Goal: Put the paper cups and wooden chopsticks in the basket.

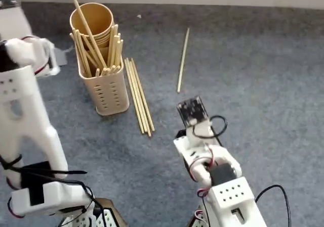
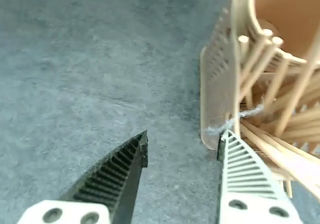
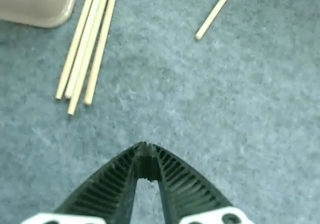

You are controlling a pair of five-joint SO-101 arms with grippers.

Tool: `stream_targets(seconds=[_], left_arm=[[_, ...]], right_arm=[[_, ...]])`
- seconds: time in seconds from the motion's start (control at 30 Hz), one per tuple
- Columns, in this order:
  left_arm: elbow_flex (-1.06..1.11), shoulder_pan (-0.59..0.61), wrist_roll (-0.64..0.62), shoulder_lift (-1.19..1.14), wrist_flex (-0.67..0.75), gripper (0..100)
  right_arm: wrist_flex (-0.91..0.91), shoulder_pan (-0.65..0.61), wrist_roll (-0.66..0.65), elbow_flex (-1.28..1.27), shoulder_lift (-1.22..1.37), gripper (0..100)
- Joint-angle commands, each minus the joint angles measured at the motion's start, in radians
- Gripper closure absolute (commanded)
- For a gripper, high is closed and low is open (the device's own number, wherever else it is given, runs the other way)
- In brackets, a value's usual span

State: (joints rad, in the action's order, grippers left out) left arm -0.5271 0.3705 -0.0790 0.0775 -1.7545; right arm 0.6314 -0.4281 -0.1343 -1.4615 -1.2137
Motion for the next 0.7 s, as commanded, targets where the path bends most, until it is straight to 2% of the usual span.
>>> stream_targets(seconds=[0.0,0.3,0.5,0.67], left_arm=[[-0.061,-0.065,-0.009,-0.010,-0.008,75],[-0.001,-0.143,-0.009,-0.016,-0.003,75],[0.113,-0.180,-0.020,-0.016,0.084,76],[0.271,-0.180,-0.035,-0.016,0.203,80]], right_arm=[[-0.051,-0.010,-0.012,-0.076,-0.085,99.3],[-0.071,-0.012,-0.012,-0.093,-0.134,99.3],[-0.071,-0.012,-0.009,-0.096,-0.134,99.3],[-0.071,-0.012,-0.009,-0.096,-0.134,99.3]])
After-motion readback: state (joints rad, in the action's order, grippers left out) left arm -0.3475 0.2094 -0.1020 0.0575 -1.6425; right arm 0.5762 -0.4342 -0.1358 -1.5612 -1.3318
